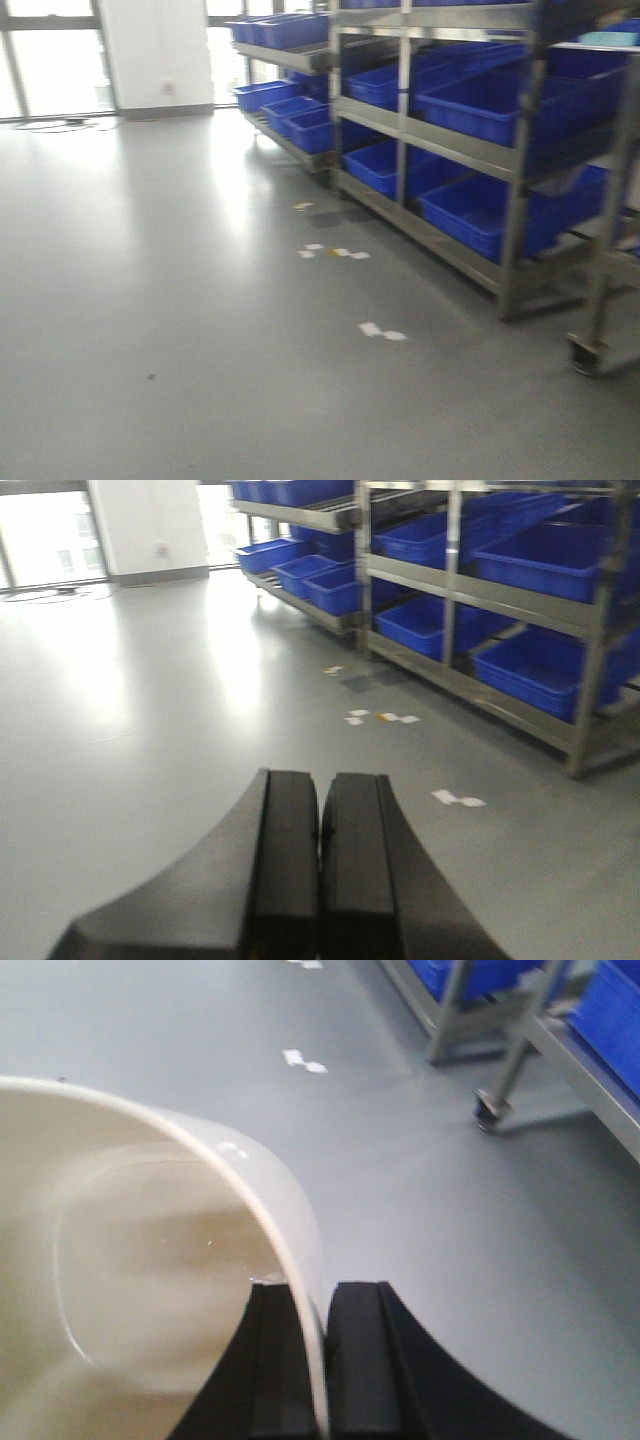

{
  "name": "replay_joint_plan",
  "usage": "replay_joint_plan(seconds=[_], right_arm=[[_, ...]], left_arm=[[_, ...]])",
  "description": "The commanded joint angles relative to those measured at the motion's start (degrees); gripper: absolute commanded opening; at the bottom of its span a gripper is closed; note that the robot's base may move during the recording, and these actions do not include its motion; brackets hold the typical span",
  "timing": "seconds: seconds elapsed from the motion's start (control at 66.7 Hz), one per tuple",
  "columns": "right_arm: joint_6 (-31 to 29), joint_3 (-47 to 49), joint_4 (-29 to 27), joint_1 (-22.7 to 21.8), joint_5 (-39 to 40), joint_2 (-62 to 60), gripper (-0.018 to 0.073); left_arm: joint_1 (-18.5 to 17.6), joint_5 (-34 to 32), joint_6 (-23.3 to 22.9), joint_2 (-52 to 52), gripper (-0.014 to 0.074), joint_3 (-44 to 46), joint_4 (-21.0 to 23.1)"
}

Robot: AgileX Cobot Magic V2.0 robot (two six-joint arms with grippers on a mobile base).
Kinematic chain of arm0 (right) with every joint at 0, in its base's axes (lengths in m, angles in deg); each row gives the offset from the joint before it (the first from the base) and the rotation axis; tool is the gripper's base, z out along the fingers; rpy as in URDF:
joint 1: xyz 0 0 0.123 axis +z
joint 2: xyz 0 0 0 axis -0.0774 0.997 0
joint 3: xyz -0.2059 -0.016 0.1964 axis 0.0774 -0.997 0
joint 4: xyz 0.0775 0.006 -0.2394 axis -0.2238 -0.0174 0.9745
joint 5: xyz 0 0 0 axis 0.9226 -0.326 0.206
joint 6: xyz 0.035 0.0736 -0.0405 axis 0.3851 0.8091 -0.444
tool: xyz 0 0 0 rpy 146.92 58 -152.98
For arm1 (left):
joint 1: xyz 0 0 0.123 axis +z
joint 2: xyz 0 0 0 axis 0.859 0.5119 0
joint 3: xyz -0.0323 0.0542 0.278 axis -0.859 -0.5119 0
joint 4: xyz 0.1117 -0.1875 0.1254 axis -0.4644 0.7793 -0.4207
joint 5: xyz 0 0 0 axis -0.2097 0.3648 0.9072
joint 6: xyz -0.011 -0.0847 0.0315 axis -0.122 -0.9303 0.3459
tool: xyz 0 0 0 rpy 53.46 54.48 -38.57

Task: Move white bin to right shelf second layer
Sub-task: 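Turn and drive toward the windows carrying the bin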

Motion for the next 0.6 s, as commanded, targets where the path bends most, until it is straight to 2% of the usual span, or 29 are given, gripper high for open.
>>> replay_joint_plan(seconds=[0.0,0.584], right_arm=[[-0.35,1.8,-0.08,-0.23,5.42,0.43,0.012],[-0.35,1.8,-0.08,-0.23,5.36,0.43,0.012]], left_arm=[[-0.2,-4.98,-0.17,-0.87,0.0085,-2.11,0.0],[-0.2,-4.98,-0.17,-0.87,0.0085,-2.11,0.0]])
